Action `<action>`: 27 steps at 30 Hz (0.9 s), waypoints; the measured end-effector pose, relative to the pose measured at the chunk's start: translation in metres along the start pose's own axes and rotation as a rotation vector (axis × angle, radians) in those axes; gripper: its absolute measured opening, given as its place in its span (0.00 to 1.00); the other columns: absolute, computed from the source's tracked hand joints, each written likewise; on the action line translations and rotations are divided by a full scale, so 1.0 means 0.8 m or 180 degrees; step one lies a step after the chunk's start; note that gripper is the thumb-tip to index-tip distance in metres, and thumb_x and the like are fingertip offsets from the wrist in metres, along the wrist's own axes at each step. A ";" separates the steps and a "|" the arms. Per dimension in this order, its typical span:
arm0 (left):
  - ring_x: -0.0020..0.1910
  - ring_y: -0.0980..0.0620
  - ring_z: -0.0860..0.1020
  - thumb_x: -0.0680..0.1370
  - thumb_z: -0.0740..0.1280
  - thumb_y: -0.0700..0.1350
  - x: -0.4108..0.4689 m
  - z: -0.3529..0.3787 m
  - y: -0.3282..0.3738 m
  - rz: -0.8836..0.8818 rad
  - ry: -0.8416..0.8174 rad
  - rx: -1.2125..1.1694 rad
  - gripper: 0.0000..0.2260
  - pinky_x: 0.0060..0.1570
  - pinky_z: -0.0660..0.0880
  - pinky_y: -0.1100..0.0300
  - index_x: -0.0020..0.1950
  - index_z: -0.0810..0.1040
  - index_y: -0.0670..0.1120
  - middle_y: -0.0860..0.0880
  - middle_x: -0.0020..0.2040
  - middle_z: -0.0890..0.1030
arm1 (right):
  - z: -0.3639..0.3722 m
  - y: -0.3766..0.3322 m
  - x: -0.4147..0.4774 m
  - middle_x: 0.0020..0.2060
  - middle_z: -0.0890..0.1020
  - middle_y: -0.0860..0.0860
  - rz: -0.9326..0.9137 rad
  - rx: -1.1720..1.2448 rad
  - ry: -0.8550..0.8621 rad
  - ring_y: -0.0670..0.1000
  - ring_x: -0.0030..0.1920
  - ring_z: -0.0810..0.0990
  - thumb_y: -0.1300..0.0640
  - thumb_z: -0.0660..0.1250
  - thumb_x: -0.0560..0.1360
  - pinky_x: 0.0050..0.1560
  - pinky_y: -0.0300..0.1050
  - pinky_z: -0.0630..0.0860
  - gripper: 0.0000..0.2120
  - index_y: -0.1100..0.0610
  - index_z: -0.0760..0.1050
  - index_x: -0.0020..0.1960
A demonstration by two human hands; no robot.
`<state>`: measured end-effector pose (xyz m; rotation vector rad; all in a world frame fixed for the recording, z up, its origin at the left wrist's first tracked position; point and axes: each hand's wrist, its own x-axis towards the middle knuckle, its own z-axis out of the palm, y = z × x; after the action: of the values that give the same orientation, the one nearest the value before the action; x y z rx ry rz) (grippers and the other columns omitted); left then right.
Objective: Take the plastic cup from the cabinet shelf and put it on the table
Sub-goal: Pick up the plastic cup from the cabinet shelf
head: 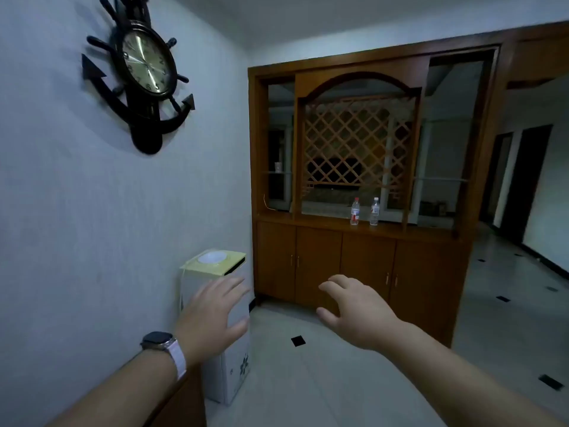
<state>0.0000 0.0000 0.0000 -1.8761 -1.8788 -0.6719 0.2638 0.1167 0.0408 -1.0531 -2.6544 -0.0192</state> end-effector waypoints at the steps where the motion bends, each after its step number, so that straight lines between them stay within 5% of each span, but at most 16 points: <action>1: 0.67 0.47 0.72 0.72 0.63 0.57 0.002 0.002 -0.004 0.0072 -0.0002 0.0035 0.24 0.67 0.66 0.49 0.65 0.76 0.49 0.48 0.66 0.77 | 0.002 -0.001 0.003 0.74 0.66 0.48 0.0020 0.0021 -0.0021 0.52 0.71 0.66 0.39 0.56 0.78 0.69 0.50 0.65 0.28 0.48 0.61 0.75; 8: 0.66 0.47 0.73 0.72 0.64 0.56 0.009 0.016 -0.039 0.0164 0.0090 0.0179 0.23 0.67 0.66 0.49 0.64 0.76 0.50 0.48 0.65 0.78 | 0.026 -0.006 0.030 0.73 0.68 0.48 0.0005 -0.0250 0.0123 0.51 0.73 0.64 0.38 0.54 0.78 0.73 0.52 0.54 0.27 0.46 0.63 0.74; 14: 0.65 0.47 0.73 0.72 0.64 0.56 0.018 0.035 -0.072 0.0292 0.0012 0.0348 0.23 0.65 0.62 0.54 0.64 0.76 0.49 0.48 0.65 0.78 | 0.044 -0.010 0.051 0.73 0.68 0.48 -0.0064 -0.0295 0.0172 0.51 0.73 0.64 0.39 0.55 0.78 0.73 0.51 0.55 0.26 0.47 0.63 0.74; 20: 0.66 0.46 0.73 0.72 0.66 0.55 0.044 0.068 -0.094 0.0342 -0.0167 0.0361 0.23 0.65 0.69 0.46 0.66 0.75 0.50 0.48 0.64 0.79 | 0.063 0.006 0.083 0.73 0.68 0.47 -0.0066 -0.0283 0.0118 0.50 0.73 0.63 0.39 0.55 0.78 0.73 0.49 0.54 0.27 0.47 0.62 0.74; 27: 0.62 0.45 0.77 0.71 0.64 0.55 0.101 0.134 -0.119 0.0232 -0.0204 0.0299 0.21 0.59 0.74 0.49 0.62 0.78 0.49 0.48 0.62 0.80 | 0.107 0.057 0.162 0.73 0.67 0.46 -0.0142 -0.0185 0.0021 0.49 0.73 0.63 0.39 0.54 0.78 0.72 0.47 0.55 0.27 0.47 0.61 0.75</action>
<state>-0.0910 0.1298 -0.0436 -1.9168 -1.8376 -0.4968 0.1829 0.2472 -0.0107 -1.0093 -2.6860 -0.1094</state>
